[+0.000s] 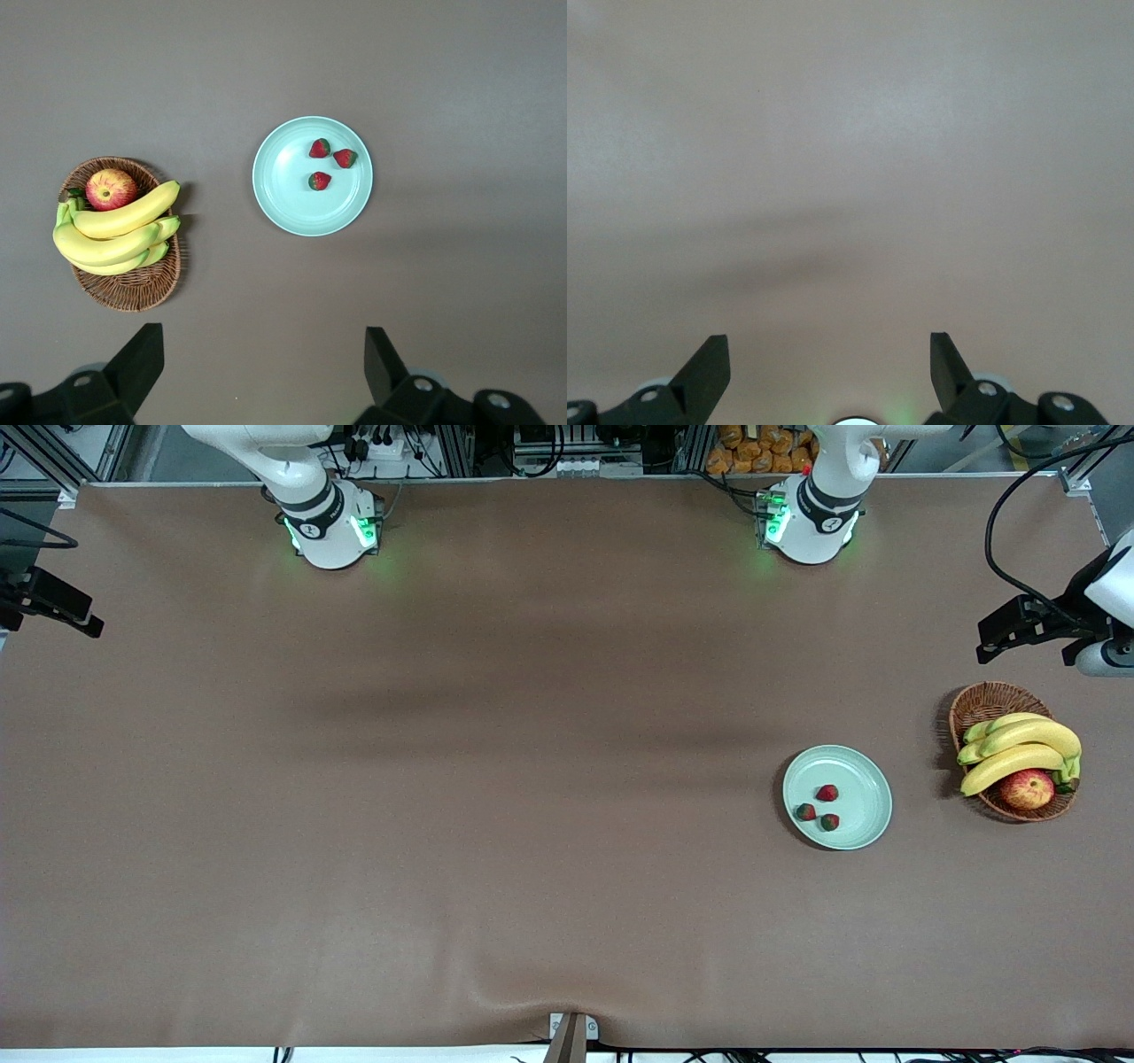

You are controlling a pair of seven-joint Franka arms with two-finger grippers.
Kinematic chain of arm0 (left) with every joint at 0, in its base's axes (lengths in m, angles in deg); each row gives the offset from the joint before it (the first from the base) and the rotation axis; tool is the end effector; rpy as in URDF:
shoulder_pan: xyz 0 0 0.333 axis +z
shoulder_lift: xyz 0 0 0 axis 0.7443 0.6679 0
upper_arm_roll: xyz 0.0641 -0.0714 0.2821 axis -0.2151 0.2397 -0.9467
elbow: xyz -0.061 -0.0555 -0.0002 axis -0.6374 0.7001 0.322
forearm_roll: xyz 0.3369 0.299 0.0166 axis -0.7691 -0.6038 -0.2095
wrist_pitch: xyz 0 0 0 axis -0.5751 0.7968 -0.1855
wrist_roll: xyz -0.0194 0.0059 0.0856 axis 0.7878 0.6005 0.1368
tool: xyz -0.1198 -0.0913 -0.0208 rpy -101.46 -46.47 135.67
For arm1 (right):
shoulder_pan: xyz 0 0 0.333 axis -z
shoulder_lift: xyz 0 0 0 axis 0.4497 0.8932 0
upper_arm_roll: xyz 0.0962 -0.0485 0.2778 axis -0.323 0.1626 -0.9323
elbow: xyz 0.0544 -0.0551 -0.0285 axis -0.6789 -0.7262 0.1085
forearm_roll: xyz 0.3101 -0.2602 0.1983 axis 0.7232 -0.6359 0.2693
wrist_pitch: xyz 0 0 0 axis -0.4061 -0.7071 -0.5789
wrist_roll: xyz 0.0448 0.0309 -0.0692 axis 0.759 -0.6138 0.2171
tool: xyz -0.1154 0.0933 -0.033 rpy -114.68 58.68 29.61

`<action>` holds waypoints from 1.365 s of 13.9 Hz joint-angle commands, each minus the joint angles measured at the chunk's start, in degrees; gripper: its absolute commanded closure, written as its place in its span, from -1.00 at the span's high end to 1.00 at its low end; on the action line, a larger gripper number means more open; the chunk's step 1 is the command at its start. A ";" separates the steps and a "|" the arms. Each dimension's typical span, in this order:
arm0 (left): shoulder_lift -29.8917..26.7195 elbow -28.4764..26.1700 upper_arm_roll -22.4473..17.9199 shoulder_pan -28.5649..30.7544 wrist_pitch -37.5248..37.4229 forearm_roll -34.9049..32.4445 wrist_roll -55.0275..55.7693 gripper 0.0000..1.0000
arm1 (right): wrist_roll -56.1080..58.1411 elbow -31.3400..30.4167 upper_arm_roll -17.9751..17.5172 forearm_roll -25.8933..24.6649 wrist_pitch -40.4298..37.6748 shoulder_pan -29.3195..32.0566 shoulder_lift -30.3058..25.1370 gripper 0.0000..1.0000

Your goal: Collect all strawberries into plate

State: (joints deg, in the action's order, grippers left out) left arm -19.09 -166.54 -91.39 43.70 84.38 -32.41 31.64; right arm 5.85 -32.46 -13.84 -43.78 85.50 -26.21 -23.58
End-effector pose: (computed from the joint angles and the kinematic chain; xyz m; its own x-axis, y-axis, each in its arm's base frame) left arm 0.6094 -0.0216 0.5702 0.9985 -0.0539 -0.0038 -0.0540 -0.9978 -0.0390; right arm 0.5822 -0.0439 0.6064 0.9941 -0.1004 -0.0419 -0.1003 -0.9949 0.0047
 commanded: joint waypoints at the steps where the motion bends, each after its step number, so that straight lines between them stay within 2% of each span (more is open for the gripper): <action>1: 0.13 0.68 0.02 0.00 0.17 0.58 0.00 1.00 | 0.52 1.63 -0.03 -0.70 -0.89 -0.07 0.80 1.00; 15: 0.31 0.77 0.02 0.44 0.17 0.76 0.97 1.00 | 0.52 1.63 -0.03 -0.70 -0.89 -0.16 0.80 1.00; 19: 0.39 0.86 1.86 2.64 0.17 0.93 1.23 1.00 | 0.52 1.63 -0.03 -0.70 -0.97 -0.16 0.80 1.00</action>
State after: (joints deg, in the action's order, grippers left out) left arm -19.05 -166.53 -90.63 45.33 84.39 -32.38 32.21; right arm 5.86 -32.46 -13.84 -43.78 85.50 -26.22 -23.58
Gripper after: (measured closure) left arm 0.000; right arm 0.000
